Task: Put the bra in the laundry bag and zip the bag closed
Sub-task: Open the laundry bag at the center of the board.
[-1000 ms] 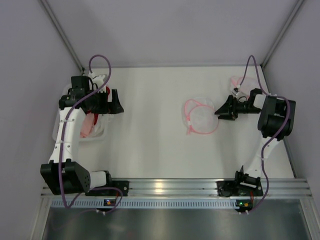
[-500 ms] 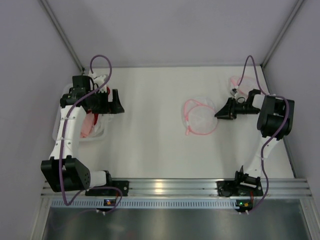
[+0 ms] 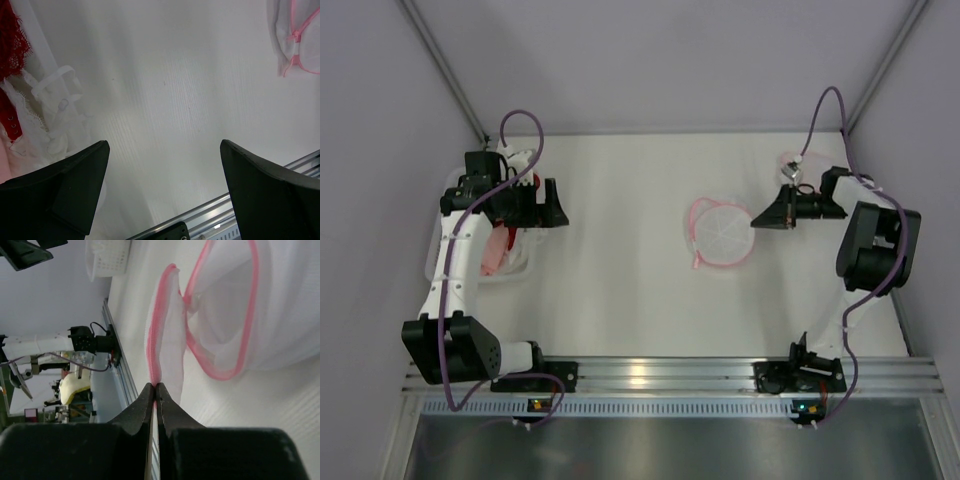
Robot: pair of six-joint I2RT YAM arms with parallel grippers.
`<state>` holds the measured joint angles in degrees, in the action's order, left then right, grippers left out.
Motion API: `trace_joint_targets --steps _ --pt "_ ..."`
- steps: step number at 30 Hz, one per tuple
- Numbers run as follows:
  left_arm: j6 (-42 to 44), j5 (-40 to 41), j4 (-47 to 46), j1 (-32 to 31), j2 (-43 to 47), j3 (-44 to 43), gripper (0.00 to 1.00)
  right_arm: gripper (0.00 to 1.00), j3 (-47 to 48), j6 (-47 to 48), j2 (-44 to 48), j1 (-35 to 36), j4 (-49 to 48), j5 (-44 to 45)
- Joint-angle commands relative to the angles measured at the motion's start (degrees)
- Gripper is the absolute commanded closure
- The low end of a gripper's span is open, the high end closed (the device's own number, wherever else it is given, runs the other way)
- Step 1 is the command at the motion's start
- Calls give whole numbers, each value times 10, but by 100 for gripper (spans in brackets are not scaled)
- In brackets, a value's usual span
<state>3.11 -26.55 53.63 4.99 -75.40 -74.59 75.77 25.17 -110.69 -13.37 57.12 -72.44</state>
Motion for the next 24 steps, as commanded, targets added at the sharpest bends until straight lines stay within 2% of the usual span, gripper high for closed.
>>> trace_joint_targets --steps 1,6,9,10,11,14,17,20,21,23,24 --pt "-3 -8 -17 -1 11 -9 1 100 26 72 47 24 73 -41" --pt "-3 -7 -17 -1 13 -6 1 100 24 53 87 74 67 -30" --pt "0 -10 -18 -1 19 -6 1 100 -1 -28 131 113 -18 8" --pt "0 -19 -18 0 22 -6 2 100 -10 -53 145 123 -78 25" --pt "-2 -25 -18 0 24 -2 2 100 -19 -96 160 155 -110 44" --pt "-6 -44 -18 0 28 0 1 99 -46 -146 217 217 -188 149" --pt "-11 -67 -19 -1 31 1 1 94 -48 -162 221 283 -213 186" --pt "-24 -110 -30 -1 34 18 1 82 -39 -168 199 343 -221 221" --pt "-27 -125 -33 -1 37 28 1 72 -30 -170 183 358 -222 231" --pt "-46 -149 -41 -1 37 38 2 66 -19 -173 168 388 -220 238" --pt "-48 -173 -49 0 39 43 1 57 -9 -174 160 395 -217 240"
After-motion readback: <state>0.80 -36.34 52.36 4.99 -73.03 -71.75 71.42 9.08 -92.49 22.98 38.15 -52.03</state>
